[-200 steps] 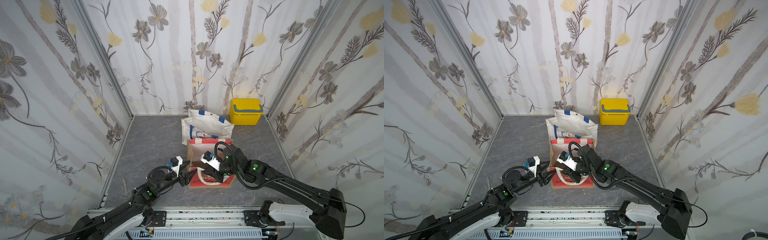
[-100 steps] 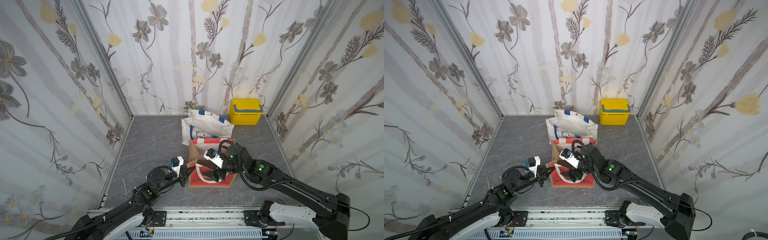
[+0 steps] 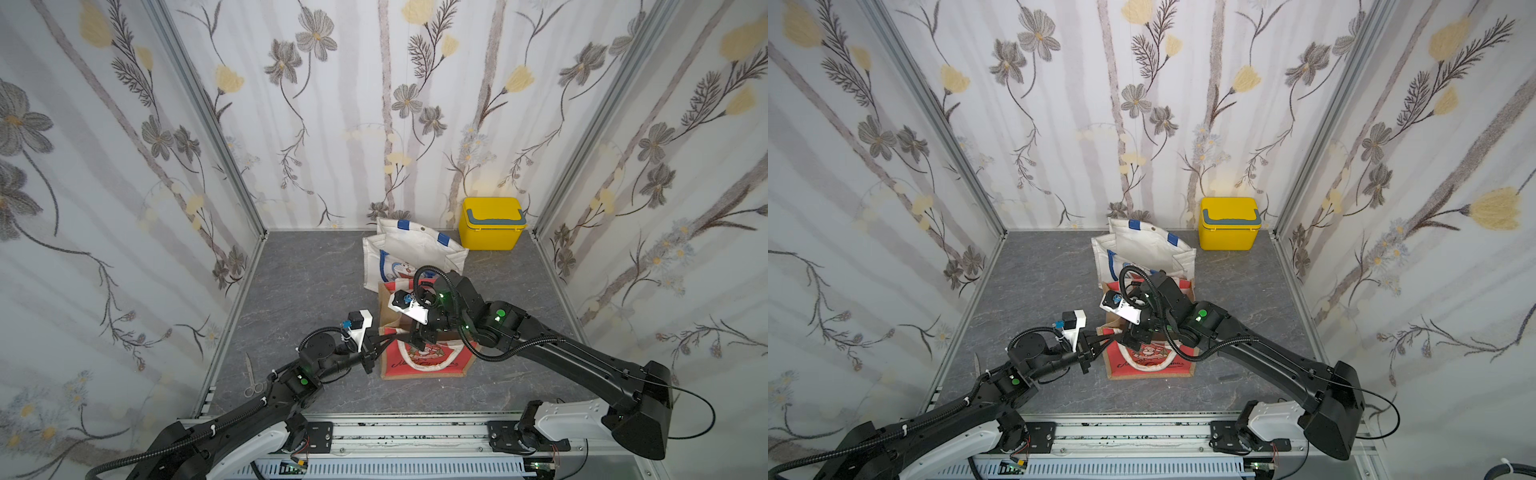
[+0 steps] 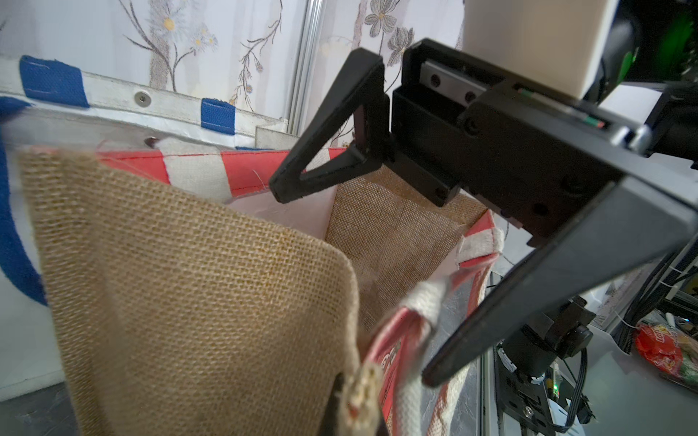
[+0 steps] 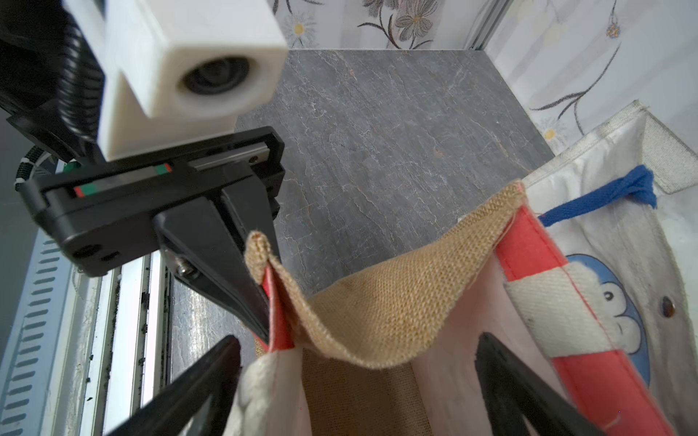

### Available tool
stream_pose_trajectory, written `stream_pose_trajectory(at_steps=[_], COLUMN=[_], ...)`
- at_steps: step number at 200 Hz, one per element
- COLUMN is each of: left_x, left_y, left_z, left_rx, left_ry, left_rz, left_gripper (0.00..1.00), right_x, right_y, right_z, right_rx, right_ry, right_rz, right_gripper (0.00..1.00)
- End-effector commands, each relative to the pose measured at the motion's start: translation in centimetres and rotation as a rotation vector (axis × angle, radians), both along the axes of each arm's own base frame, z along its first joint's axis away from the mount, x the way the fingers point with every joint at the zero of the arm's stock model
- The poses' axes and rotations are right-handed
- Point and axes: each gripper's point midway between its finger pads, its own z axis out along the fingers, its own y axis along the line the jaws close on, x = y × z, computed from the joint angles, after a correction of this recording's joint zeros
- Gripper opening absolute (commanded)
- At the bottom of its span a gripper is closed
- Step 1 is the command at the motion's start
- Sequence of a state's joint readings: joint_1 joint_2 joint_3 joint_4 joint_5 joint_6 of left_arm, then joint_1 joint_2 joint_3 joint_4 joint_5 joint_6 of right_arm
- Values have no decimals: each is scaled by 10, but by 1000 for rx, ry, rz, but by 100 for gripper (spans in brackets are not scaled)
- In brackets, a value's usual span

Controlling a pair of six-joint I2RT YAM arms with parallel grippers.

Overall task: Put away the canvas bag
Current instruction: Press the canvas bag at the center of the board.

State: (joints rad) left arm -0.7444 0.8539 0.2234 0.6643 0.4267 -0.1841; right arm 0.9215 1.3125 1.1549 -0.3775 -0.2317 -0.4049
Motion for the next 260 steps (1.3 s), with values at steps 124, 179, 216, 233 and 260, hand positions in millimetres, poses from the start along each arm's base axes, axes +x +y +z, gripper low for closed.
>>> stream_pose_trajectory(at_steps=[124,179,216,233,260], left_x=[15,37,41,45,51], left_y=[9,38,24,13,0], left_z=[4,18,22,29,29], left_rx=[15,25,88,86,116], left_ry=[-42,-231,-338,-355,-337], left_rz=[102,316,243,192,88], left_gripper=[27,95,100,100,100], right_x=[0,-4,-13,-19,-21], right_y=[3,-5,-8,-10,-12], right_z=[-20,-25,-21,-23,-28], right_rx=[-60,-68,-51,-52,-65], right_ry=[29,48,82,105,131], right_rz=[61,47,77,101,110], right_gripper=[10,0,0,1,1])
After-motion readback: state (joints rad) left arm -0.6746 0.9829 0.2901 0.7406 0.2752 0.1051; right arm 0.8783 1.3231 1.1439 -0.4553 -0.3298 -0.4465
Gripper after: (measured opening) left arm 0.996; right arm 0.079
